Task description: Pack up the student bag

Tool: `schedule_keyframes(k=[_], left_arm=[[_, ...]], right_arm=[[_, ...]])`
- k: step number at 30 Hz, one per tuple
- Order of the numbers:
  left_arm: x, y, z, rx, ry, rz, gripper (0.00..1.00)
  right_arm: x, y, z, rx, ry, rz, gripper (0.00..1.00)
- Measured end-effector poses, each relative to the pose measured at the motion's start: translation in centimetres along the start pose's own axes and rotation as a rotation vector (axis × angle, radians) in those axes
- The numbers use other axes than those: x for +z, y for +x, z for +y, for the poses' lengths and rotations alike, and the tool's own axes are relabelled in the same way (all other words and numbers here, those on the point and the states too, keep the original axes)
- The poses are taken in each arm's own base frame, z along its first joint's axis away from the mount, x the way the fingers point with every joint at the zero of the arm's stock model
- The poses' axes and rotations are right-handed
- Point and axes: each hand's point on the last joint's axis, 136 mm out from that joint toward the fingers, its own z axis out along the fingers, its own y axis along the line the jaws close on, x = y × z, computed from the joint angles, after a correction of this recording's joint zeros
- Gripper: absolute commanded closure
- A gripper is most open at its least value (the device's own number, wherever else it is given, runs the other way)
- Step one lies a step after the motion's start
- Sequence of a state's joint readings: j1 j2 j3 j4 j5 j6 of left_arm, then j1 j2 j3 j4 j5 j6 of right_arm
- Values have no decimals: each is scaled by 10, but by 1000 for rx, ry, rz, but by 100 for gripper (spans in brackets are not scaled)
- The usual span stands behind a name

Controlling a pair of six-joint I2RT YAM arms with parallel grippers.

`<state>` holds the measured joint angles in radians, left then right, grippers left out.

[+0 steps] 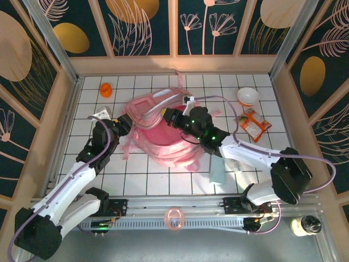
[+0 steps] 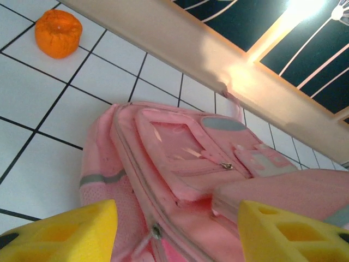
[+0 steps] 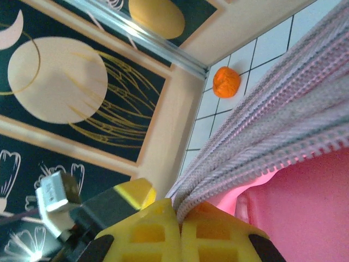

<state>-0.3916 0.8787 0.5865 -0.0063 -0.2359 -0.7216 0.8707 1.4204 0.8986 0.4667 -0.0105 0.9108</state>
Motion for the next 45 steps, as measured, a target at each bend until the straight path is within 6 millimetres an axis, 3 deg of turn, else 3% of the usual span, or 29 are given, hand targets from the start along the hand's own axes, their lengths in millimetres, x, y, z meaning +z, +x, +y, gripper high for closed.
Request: schedule_keyframes(k=[7, 12, 19, 26, 33, 37, 45], left_arm=[[5, 15, 14, -10, -73, 73, 39], [16, 22, 18, -21, -104, 118, 38], [19, 8, 1, -35, -64, 111, 39], [18, 9, 0, -31, -59, 121, 39], [21, 22, -4, -29, -23, 178, 40], [25, 42, 3, -33, -8, 220, 44], [43, 99, 36, -67, -59, 332, 46]], right_arm=[[22, 7, -10, 45, 8, -95, 100], [52, 17, -22, 67, 29, -110, 100], [86, 31, -39, 114, 53, -88, 78], [80, 58, -67, 248, 108, -13, 59], [75, 90, -84, 325, 162, 168, 59], [70, 105, -90, 339, 197, 283, 59], [61, 117, -84, 338, 215, 419, 59]])
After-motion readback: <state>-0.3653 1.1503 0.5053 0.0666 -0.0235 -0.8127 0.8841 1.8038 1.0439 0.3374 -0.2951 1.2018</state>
